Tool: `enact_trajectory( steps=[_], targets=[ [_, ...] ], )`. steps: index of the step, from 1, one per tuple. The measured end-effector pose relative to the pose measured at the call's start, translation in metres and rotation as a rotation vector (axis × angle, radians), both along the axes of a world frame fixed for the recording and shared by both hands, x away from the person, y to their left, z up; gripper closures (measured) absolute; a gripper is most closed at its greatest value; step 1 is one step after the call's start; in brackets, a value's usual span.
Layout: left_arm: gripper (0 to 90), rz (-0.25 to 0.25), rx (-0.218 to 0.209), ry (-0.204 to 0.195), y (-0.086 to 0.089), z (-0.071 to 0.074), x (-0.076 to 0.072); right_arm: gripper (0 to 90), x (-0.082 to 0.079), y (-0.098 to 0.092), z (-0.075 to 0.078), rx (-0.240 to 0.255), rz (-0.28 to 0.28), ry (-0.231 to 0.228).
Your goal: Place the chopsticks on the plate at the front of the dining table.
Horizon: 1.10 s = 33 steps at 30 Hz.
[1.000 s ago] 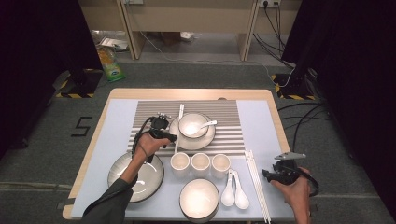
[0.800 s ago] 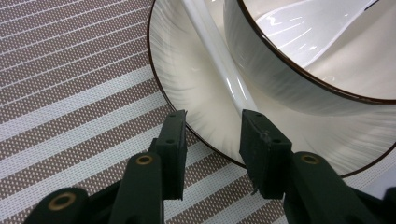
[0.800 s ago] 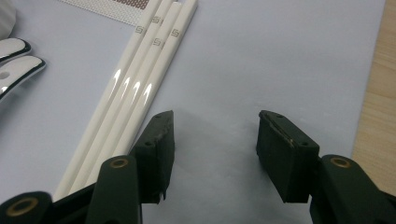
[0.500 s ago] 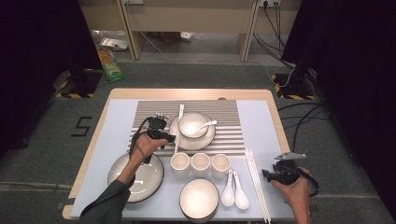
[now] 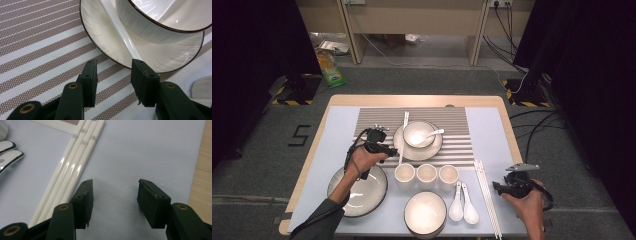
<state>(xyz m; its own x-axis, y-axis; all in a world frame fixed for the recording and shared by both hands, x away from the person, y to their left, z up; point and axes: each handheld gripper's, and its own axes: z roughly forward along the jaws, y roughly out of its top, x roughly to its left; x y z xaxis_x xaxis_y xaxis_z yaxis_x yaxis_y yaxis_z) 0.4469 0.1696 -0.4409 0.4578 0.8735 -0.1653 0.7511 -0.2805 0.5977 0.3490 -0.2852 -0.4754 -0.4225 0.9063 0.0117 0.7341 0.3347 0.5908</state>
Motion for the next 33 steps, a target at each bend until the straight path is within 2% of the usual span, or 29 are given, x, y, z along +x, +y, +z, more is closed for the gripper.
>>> enact_trajectory(
  steps=[8,10,15,19,22,29,33],
  targets=[
    [53.2,-0.029,-0.006,0.001,0.004,0.006,-0.008,46.5,0.0,0.0,0.0,0.001,0.0,0.0],
    [50.7,-0.04,-0.007,0.014,0.004,0.007,-0.01,46.5,0.0,0.0,0.0,0.001,0.001,-0.001],
    [47.3,-0.065,-0.008,0.009,0.007,0.012,-0.017,46.5,0.0,-0.001,0.0,0.001,0.003,-0.005],
    [43.0,-0.065,-0.005,0.012,0.009,0.015,-0.02,46.5,0.0,0.0,0.0,0.001,0.001,0.0],
    [37.9,-0.08,0.007,0.015,0.01,0.018,-0.023,46.5,0.0,0.0,0.0,0.002,0.001,-0.001],
    [23.3,-0.081,0.002,-0.002,0.012,0.023,-0.028,46.5,0.0,0.0,0.0,0.001,0.002,-0.003],
    [18.4,-0.091,-0.01,0.0,0.013,0.023,-0.031,46.5,0.0,0.0,0.0,-0.002,0.004,0.001]
  ],
)
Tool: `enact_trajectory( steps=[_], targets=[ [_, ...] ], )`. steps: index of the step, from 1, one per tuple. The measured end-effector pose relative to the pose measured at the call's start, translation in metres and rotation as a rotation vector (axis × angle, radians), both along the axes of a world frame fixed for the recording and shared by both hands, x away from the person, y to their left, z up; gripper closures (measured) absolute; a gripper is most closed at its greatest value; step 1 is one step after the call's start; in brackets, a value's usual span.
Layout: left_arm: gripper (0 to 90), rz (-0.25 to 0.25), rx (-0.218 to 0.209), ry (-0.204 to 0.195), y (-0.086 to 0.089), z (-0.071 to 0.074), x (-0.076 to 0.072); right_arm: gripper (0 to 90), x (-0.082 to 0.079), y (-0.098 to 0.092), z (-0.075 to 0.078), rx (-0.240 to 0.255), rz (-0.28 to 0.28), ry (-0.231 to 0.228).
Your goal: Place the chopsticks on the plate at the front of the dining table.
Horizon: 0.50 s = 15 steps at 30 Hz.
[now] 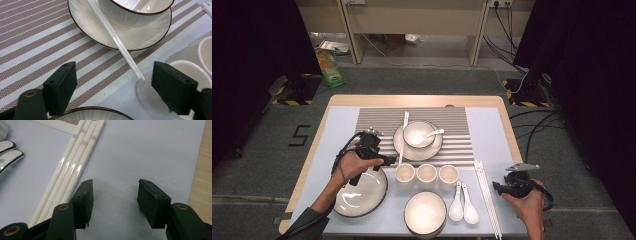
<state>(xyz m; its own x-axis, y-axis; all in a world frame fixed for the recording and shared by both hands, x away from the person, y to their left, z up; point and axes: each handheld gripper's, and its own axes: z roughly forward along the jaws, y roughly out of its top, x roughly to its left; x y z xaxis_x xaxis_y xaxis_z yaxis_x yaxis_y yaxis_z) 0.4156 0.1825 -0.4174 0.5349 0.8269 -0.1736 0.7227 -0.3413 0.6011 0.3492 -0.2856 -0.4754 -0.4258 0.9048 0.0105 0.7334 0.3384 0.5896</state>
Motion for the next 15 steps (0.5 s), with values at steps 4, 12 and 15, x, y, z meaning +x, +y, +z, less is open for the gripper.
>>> enact_trajectory(
  steps=[4,12,15],
  targets=[
    [16.2,-0.007,-0.003,-0.003,0.001,-0.001,-0.003,46.5,0.0,0.0,0.0,0.005,-0.001,0.0],
    [15.0,-0.038,-0.032,-0.014,0.003,0.0,-0.009,46.5,0.0,-0.001,0.0,0.007,0.002,-0.003],
    [15.1,-0.057,-0.041,-0.023,0.002,0.001,-0.012,46.5,0.0,-0.001,0.0,0.007,0.003,-0.004]
  ],
)
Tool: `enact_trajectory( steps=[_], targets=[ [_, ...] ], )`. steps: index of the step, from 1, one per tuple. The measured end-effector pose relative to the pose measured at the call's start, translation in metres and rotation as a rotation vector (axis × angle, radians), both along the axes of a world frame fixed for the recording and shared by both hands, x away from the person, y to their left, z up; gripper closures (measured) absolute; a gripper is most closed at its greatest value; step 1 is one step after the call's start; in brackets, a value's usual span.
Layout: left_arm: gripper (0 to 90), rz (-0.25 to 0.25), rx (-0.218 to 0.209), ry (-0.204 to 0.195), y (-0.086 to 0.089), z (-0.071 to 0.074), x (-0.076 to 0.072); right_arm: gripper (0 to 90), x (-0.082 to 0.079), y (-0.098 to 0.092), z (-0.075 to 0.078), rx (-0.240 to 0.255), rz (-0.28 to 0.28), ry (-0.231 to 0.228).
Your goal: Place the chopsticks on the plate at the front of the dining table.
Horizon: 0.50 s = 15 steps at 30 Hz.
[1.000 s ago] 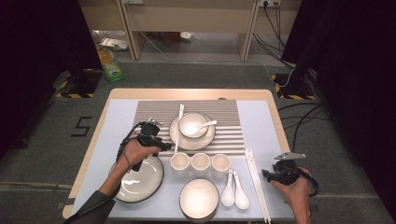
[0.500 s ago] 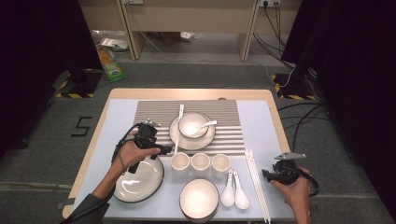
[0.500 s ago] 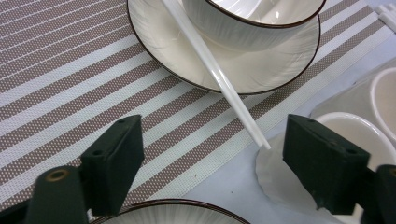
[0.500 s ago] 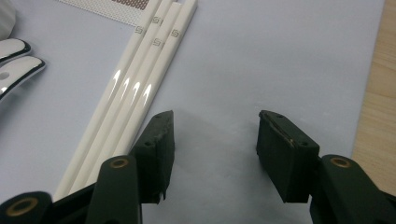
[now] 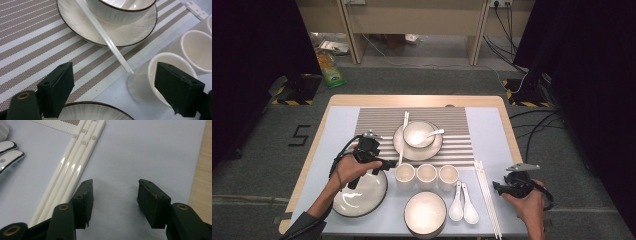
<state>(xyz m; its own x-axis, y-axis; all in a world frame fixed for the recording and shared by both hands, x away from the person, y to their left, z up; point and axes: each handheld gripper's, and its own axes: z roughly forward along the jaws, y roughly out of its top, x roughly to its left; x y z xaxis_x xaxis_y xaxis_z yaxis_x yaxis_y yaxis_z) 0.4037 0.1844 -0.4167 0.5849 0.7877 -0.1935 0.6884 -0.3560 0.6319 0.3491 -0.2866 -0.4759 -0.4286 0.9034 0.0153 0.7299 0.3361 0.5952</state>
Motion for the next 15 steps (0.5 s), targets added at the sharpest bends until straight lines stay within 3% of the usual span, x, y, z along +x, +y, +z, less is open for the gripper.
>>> enact_trajectory(
  steps=[15],
  targets=[
    [17.6,-0.055,0.005,-0.012,-0.01,0.001,-0.012,46.5,-0.001,0.0,0.0,0.002,-0.004,-0.002]
  ],
)
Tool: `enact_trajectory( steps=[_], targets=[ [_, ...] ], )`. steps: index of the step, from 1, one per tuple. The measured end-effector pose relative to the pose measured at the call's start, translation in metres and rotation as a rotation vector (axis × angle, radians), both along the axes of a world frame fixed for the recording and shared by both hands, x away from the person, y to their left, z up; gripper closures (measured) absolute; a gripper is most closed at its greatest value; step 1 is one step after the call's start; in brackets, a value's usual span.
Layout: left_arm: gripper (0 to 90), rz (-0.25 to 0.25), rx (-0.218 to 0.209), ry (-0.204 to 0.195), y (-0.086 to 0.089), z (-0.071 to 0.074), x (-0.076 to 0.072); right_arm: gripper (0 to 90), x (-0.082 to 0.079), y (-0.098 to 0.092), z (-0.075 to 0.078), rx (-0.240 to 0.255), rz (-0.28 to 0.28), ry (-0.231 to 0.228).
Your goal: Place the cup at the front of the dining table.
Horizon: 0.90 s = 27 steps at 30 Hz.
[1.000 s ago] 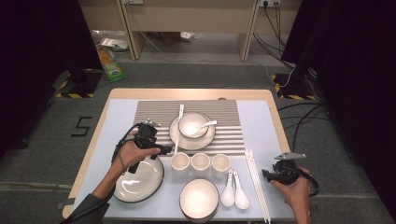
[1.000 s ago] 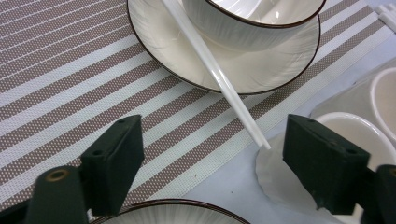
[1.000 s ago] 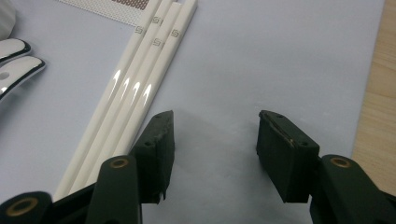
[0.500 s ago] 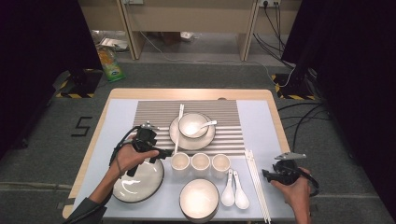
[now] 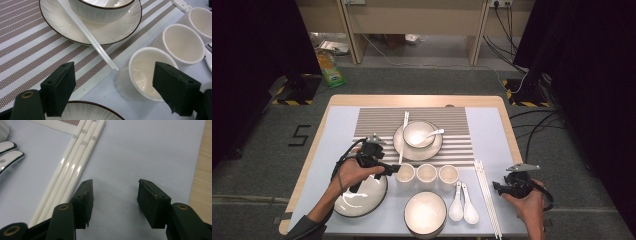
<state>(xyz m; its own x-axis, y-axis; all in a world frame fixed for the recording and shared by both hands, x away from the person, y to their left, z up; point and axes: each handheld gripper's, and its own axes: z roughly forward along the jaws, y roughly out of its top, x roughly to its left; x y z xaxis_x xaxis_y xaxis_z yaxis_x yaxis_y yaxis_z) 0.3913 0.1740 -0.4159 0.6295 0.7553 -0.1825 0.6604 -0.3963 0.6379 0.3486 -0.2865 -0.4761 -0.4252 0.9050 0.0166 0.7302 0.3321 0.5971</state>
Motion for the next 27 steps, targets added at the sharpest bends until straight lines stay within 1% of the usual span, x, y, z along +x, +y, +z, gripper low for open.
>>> enact_trajectory(
  steps=[11,17,22,25,27],
  targets=[
    [17.1,-0.012,0.013,0.014,-0.003,-0.006,-0.002,46.5,0.0,0.0,0.0,0.001,0.001,-0.001],
    [15.5,-0.008,0.009,0.01,-0.004,-0.008,-0.002,46.4,0.0,0.0,0.0,0.0,-0.002,0.0],
    [15.6,-0.018,0.012,0.007,-0.006,-0.007,-0.002,46.4,0.0,0.0,0.0,0.0,-0.002,0.0],
    [18.9,-0.022,0.013,0.004,-0.009,-0.007,-0.003,46.4,0.0,0.0,0.0,0.002,-0.002,-0.002],
    [24.2,-0.035,0.02,-0.002,-0.011,-0.007,-0.004,46.4,0.0,0.0,0.0,0.001,-0.002,-0.003]
  ],
)
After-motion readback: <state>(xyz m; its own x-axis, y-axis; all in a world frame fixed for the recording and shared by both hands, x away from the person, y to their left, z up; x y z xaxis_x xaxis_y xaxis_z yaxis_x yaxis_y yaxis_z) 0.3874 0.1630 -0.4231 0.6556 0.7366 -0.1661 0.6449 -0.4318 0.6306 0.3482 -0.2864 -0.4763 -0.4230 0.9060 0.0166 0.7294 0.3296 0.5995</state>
